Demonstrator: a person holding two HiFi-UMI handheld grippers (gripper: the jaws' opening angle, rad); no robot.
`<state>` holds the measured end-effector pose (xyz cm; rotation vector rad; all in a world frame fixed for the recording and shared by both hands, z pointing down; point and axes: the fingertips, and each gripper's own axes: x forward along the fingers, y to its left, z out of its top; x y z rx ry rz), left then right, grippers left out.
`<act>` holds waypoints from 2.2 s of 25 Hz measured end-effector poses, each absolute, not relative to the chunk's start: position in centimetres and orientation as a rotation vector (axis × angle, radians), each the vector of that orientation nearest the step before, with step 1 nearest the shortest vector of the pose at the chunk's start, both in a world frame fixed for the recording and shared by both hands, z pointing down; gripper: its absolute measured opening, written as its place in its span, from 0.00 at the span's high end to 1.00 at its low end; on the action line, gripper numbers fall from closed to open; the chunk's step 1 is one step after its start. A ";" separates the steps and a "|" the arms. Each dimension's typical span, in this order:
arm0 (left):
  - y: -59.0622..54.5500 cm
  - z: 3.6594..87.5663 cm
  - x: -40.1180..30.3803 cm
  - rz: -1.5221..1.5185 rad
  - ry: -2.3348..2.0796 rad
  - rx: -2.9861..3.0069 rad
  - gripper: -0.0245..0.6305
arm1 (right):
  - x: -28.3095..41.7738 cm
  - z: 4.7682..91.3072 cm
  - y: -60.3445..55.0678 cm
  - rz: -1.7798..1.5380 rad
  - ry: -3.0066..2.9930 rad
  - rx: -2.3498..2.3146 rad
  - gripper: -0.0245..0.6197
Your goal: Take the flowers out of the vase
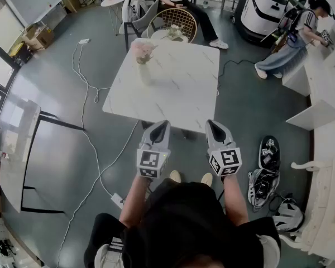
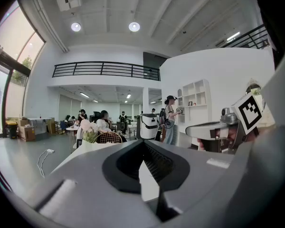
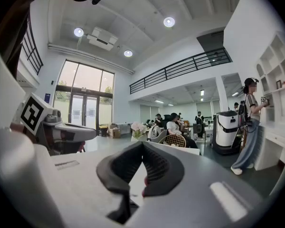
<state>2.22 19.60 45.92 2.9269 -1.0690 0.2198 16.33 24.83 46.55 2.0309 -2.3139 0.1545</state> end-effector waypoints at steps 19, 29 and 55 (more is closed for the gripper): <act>18.2 45.5 1.5 0.217 -1.095 2.923 0.95 | 15.7 46.9 23.4 0.175 -2.339 2.010 0.95; 16.5 45.5 -3.8 0.209 -1.204 2.882 0.95 | 11.5 46.6 20.6 0.181 -2.391 1.945 0.95; 5.3 46.1 -7.4 0.240 -1.440 2.721 0.95 | 7.8 47.2 6.1 0.249 -2.558 1.703 0.95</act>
